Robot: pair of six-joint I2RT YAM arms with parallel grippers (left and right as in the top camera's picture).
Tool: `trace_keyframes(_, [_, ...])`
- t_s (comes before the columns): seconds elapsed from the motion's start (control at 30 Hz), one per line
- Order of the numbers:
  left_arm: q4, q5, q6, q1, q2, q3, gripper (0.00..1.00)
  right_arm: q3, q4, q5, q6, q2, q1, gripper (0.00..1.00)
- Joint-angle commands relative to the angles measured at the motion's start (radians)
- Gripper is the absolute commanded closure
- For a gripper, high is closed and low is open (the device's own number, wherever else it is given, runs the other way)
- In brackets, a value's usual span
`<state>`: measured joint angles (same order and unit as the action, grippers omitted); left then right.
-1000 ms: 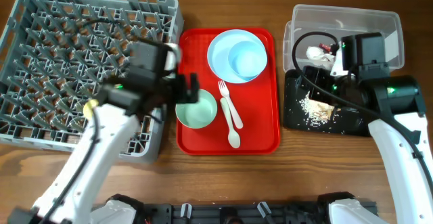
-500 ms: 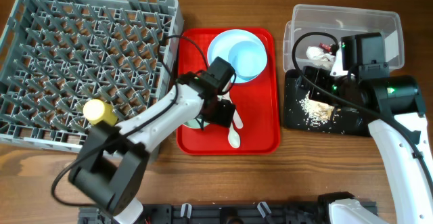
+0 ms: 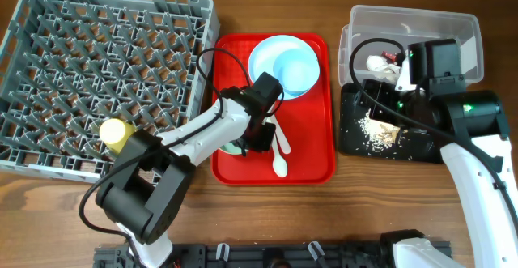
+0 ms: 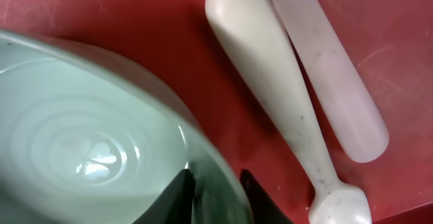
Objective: Sort waste into correct bins and load items into the dishwasher rack
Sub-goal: 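Reach the left gripper to the red tray and grasp the pale green cup, then carry the green cup to the dish rack with the left gripper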
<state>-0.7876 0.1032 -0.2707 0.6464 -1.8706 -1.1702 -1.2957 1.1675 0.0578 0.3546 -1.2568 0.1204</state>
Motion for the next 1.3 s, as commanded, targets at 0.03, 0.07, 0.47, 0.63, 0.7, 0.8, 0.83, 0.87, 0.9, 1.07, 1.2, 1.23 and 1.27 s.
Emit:
trace_keyframes(0.03, [0.003,0.0,0.002,0.002,0.006,-0.014,0.78,0.001,0.001,-0.021,0.012,0.004,-0.004,0.0])
trace_keyframes(0.07, [0.003,0.0,0.002,0.002,0.006,-0.014,0.81,0.001,0.001,-0.021,0.012,0.004,-0.004,0.0])
trace_keyframes(0.47, [-0.011,-0.01,0.002,0.002,0.057,-0.045,0.96,0.001,0.001,-0.021,0.012,0.004,-0.004,0.0])
trace_keyframes(0.63, [-0.079,-0.01,0.002,0.002,0.118,-0.132,0.96,0.001,0.002,-0.021,0.012,0.004,-0.004,0.0])
trace_keyframes(0.7, [-0.116,-0.01,0.006,-0.002,0.155,-0.18,0.96,0.001,0.002,-0.021,0.012,0.004,-0.004,0.0])
trace_keyframes(0.8, [-0.147,-0.01,0.011,-0.018,0.207,-0.228,0.96,0.001,0.002,-0.021,0.012,0.004,-0.004,0.0])
trace_keyframes(0.83, [-0.154,-0.01,0.024,-0.033,0.229,-0.243,0.96,0.001,0.002,-0.021,0.012,0.004,-0.004,0.0])
trace_keyframes(0.87, [-0.157,-0.01,0.03,-0.044,0.245,-0.25,0.96,0.001,0.002,-0.021,0.012,0.004,-0.004,0.0])
trace_keyframes(0.9, [-0.157,-0.01,0.032,-0.066,0.269,-0.256,0.96,0.001,0.002,-0.021,0.011,0.004,-0.004,0.0])
trace_keyframes(1.07, [-0.156,0.077,0.1,-0.214,0.371,-0.258,0.96,0.001,0.002,-0.021,0.012,0.004,-0.004,0.0])
trace_keyframes(1.2, [-0.156,0.248,0.189,-0.373,0.4,-0.258,0.96,0.001,0.002,-0.021,0.012,0.004,-0.004,0.0])
trace_keyframes(1.23, [-0.156,0.303,0.209,-0.43,0.4,-0.258,0.96,0.001,0.002,-0.021,0.012,0.004,-0.004,0.0])
trace_keyframes(1.27, [-0.156,0.342,0.223,-0.467,0.398,-0.258,0.96,0.001,0.002,-0.021,0.012,0.004,-0.004,0.0])
